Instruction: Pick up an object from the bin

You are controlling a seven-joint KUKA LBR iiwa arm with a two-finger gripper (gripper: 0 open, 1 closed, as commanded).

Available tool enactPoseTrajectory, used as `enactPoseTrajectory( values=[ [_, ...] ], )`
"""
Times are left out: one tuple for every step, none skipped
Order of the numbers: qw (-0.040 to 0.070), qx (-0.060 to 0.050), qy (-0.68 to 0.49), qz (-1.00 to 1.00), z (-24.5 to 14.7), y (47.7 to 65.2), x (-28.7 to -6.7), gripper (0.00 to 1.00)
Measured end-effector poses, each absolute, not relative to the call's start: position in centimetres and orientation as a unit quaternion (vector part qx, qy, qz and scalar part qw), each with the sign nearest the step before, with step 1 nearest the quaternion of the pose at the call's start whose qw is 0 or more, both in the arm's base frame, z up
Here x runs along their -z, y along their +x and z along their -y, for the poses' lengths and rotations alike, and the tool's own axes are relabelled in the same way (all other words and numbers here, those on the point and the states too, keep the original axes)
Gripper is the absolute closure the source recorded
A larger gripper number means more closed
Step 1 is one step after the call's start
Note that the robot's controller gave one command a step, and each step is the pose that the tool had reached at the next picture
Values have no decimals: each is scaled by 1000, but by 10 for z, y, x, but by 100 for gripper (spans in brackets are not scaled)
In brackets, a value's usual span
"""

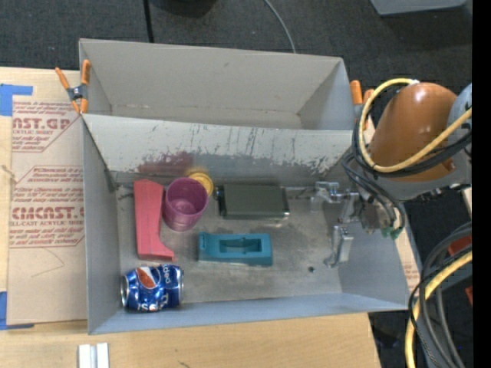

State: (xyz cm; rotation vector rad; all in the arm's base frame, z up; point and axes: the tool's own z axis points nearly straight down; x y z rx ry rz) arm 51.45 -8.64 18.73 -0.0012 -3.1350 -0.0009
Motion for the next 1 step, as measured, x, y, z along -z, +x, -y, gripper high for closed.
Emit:
enactPoseTrajectory(
  values=[
    [0,0,0,1000,86,516,-192,0]
  ],
)
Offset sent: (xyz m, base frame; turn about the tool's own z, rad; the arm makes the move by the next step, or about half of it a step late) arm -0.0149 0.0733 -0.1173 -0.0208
